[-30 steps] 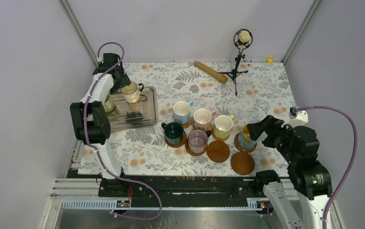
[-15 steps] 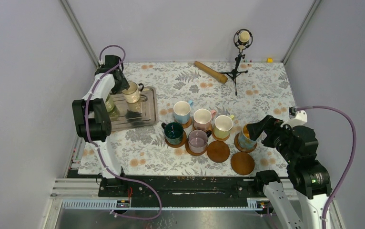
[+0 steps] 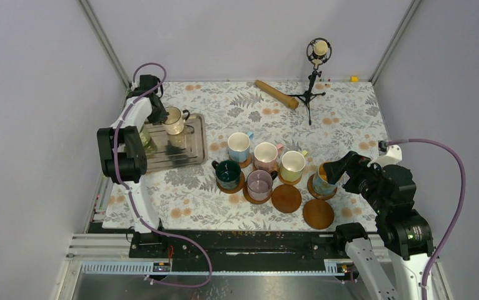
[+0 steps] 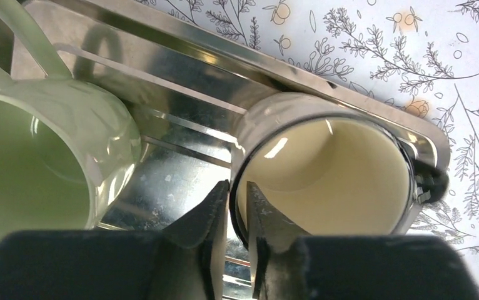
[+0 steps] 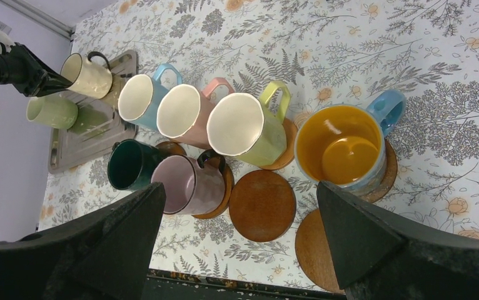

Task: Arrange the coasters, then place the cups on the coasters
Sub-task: Pick up the cup from the tray, then place the cup on the coaster.

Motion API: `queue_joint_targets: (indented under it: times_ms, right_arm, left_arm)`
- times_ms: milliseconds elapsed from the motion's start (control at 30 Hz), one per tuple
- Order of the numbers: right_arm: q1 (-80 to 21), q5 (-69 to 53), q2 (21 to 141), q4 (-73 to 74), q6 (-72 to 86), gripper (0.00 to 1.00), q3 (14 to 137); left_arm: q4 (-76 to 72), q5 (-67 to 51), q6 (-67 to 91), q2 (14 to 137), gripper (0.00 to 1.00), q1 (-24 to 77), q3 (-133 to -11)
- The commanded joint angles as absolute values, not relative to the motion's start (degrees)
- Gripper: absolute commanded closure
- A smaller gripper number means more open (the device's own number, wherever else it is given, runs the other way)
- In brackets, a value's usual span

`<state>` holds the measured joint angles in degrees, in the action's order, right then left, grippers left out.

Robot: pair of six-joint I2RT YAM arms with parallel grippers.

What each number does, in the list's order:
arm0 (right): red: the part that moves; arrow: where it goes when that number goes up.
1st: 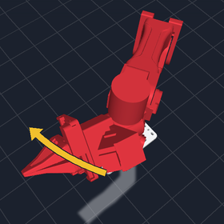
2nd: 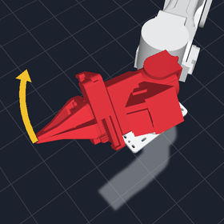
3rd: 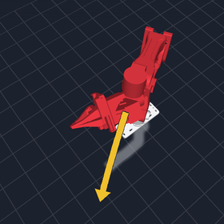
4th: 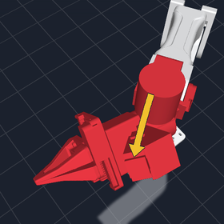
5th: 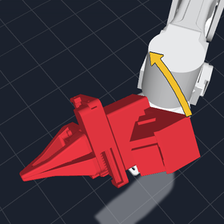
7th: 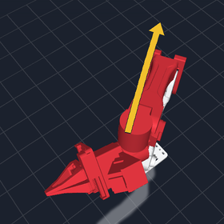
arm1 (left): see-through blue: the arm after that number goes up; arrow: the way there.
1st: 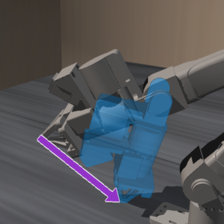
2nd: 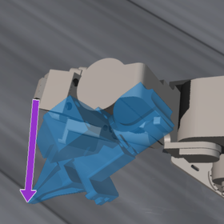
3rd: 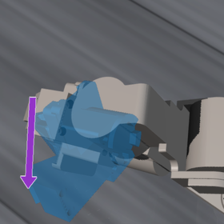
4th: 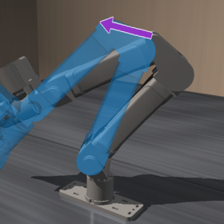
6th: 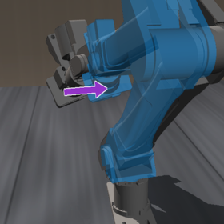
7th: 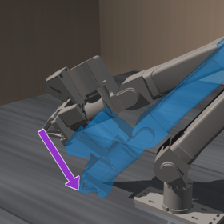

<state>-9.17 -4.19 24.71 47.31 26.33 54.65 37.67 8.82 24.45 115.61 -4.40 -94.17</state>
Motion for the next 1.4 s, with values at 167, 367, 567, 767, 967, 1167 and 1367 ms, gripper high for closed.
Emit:
queue_joint_targets:
  times_ms: [167,367,567,767,967,1167,1367]
  right_arm:
    - [-9.51,-4.30,24.16,45.96,24.79,0.00,54.93]
    - [-9.49,-4.34,24.21,46.09,24.75,0.00,54.76]
    - [-9.49,-5.78,24.61,46.11,25.68,0.01,54.87]
    - [-9.49,-4.37,24.36,47.38,25.25,0.00,55.54]
    - [-9.49,-1.76,23.74,49.13,23.78,0.01,56.02]
    - [-9.51,1.36,23.51,50.11,25.90,0.00,56.59]
    - [-9.49,0.23,23.88,50.15,28.42,0.02,56.23]
  left_arm:
    - [39.39,8.55,24.10,110.49,1.00,-4.75,-97.93]
    - [39.30,5.26,24.52,105.35,1.00,-4.60,-97.34]
    - [38.37,2.12,25.15,97.12,1.00,-2.17,-95.26]
    - [37.91,-3.68,25.49,89.27,1.00,1.72,-92.19]
    - [38.14,-7.06,24.67,80.78,1.00,10.30,-88.57]
    - [36.17,-1.67,31.72,72.60,1.00,21.27,-82.31]
    - [33.68,1.21,40.03,67.63,1.00,31.71,-77.72]
